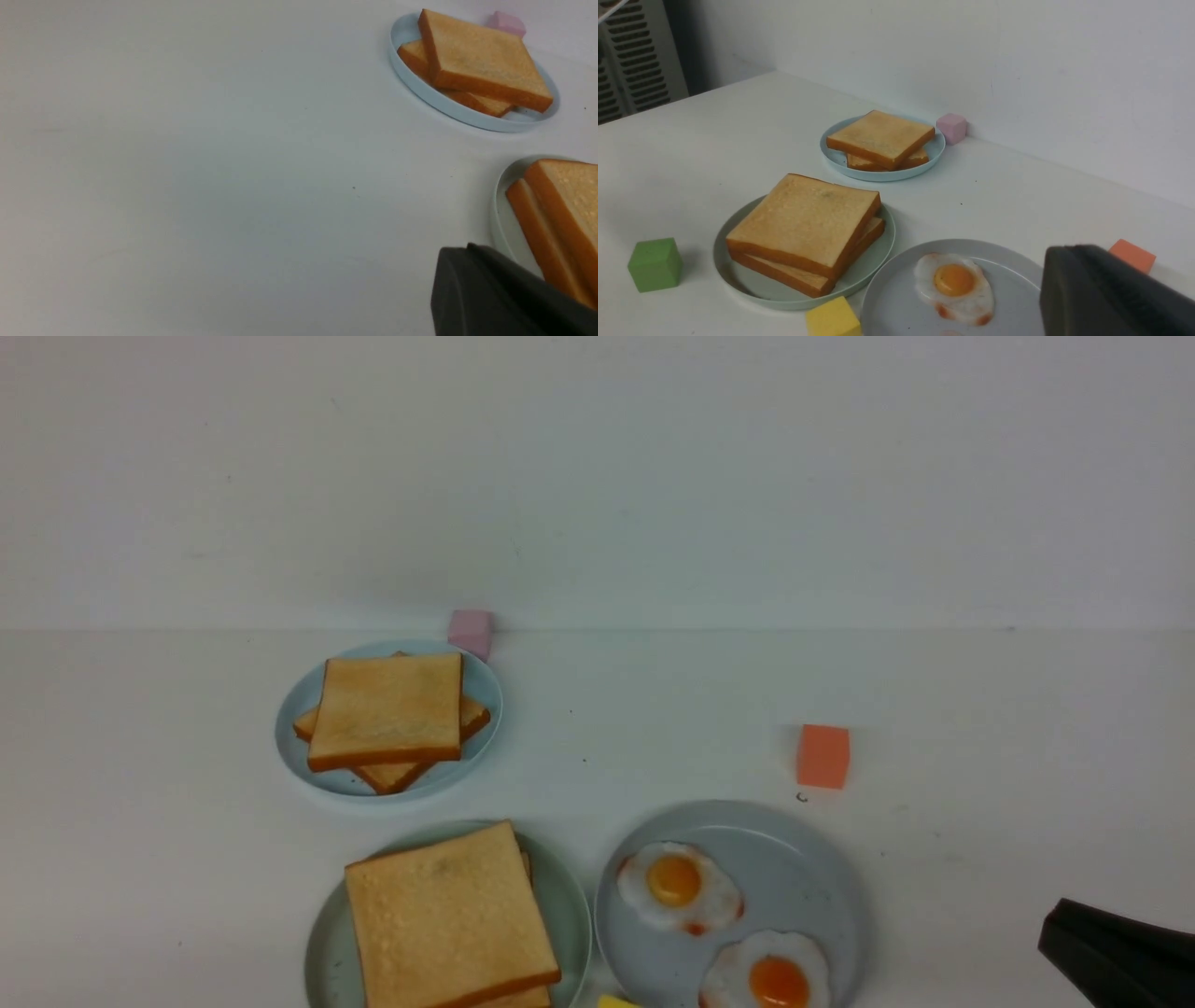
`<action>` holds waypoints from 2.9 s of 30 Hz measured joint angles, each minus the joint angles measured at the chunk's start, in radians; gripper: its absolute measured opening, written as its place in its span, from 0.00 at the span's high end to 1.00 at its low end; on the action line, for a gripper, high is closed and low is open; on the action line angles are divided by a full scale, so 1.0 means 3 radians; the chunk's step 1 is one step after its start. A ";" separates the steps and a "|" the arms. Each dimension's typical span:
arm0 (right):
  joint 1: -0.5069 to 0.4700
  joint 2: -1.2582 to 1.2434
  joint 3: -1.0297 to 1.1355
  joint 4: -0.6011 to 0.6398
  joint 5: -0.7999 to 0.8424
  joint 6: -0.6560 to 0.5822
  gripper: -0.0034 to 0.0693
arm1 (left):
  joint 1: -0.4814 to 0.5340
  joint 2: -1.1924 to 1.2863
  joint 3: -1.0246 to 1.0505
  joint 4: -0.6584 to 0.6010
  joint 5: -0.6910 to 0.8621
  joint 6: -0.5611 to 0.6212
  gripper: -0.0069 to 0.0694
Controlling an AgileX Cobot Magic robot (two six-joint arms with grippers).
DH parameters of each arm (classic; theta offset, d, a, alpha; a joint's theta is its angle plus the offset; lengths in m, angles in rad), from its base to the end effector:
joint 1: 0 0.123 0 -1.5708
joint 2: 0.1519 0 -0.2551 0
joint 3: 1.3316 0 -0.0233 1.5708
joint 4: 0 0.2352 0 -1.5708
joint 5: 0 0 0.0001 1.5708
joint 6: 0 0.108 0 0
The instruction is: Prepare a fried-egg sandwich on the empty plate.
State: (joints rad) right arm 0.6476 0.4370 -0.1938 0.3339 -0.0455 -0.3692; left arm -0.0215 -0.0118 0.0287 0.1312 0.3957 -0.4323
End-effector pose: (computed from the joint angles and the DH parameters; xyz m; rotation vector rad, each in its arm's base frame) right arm 0.1055 0.0778 0.2389 -0.5600 1.6088 0.4461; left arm 0.0828 0.0037 0.1642 -0.3078 1.8714 -0.1790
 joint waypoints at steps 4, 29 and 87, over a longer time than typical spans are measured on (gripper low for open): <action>0.0000 0.0000 0.0000 0.0000 0.0000 0.0000 0.89 | 0.0000 0.0000 0.0000 -0.0007 0.0000 0.0000 0.92; -0.1466 -0.1170 0.0174 -0.0871 0.1625 0.0970 0.85 | 0.0000 0.0000 0.0000 -0.0007 -0.0003 0.0007 0.90; -0.1725 -0.1495 0.0699 -0.1249 0.1460 0.1825 0.75 | 0.0000 0.0000 0.0007 -0.0009 -0.0012 0.0011 0.85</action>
State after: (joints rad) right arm 0.1302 -0.0114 0.0160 -0.0408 0.3925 0.1783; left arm -0.0215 -0.0118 0.0308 0.1284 0.3921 -0.4291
